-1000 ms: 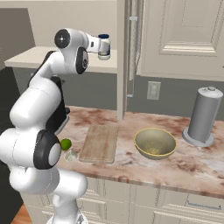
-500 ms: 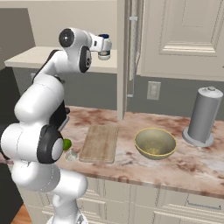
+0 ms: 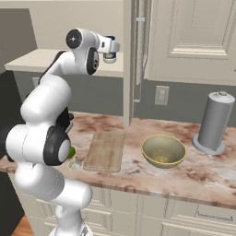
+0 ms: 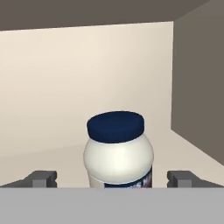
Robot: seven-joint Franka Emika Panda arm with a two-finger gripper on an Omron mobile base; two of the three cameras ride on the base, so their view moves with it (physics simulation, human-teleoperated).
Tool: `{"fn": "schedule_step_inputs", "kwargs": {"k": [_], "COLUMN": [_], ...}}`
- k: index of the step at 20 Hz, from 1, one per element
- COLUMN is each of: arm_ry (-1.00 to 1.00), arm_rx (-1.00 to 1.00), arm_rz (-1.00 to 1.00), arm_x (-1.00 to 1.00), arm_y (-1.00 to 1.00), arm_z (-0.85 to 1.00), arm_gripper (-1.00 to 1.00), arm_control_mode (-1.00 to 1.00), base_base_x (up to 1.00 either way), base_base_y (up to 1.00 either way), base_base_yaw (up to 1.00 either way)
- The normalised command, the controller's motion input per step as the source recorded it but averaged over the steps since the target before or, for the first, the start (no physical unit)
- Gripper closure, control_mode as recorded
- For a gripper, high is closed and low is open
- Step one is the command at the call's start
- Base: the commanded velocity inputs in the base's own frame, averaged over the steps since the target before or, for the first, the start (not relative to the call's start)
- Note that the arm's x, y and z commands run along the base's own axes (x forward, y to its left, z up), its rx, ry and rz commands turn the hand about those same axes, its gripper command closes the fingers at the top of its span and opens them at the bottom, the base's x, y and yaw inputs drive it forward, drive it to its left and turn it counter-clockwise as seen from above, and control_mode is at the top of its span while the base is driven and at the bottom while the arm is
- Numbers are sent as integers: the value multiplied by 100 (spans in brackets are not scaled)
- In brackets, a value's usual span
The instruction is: Open the cabinet. Place the bowl and condiment on the counter. Then place the lime and garlic on the cutting board.
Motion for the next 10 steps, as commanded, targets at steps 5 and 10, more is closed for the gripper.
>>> {"fn": "schedule_step_inputs", "kwargs": {"k": [5,10], "arm_ry": [0,1], "arm_rx": [0,0], "arm_rz": [0,0], "arm_x": [16,14], "arm_y": [-4,-5], "arm_z": [-2,-5], "arm_gripper": [-100,-100], "arm_control_mode": [-100,-100], "base_base_x": [0,0], "base_base_y": [0,0], "base_base_yaw": [0,0]}}
